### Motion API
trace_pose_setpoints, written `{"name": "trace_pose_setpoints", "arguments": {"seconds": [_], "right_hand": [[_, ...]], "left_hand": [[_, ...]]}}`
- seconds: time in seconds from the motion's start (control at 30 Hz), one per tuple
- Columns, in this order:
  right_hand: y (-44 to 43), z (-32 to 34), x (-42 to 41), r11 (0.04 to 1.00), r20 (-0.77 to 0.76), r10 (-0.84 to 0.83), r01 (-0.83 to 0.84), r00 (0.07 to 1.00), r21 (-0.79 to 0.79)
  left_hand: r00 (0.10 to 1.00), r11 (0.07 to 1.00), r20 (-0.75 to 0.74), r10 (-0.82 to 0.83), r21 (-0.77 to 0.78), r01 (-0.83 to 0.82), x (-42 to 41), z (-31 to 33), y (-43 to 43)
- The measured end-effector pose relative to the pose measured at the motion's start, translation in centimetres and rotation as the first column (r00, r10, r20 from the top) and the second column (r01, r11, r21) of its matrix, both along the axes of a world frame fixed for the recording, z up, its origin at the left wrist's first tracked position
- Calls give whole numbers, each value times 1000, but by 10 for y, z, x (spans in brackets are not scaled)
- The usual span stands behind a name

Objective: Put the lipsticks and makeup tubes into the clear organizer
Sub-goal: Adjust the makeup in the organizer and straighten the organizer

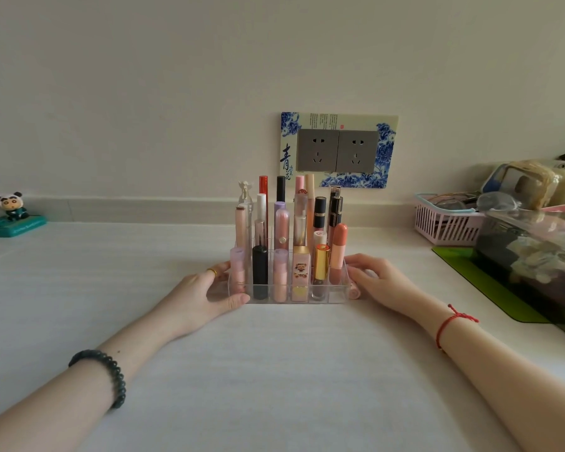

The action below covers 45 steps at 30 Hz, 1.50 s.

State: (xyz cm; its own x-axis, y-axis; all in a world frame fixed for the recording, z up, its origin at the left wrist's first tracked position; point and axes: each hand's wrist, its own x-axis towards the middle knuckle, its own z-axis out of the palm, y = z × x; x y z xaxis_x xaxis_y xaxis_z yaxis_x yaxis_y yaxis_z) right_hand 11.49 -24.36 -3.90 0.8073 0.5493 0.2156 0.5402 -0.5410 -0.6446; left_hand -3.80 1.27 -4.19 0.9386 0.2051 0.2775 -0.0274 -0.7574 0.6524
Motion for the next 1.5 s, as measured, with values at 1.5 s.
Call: {"name": "trace_pose_setpoints", "arguments": {"seconds": [1.5], "right_hand": [[-10, 53, -43, 832, -33, -96, 98, 995, 546]], "left_hand": [[1000, 996, -3, 6, 86, -6, 1, -7, 7]]}}
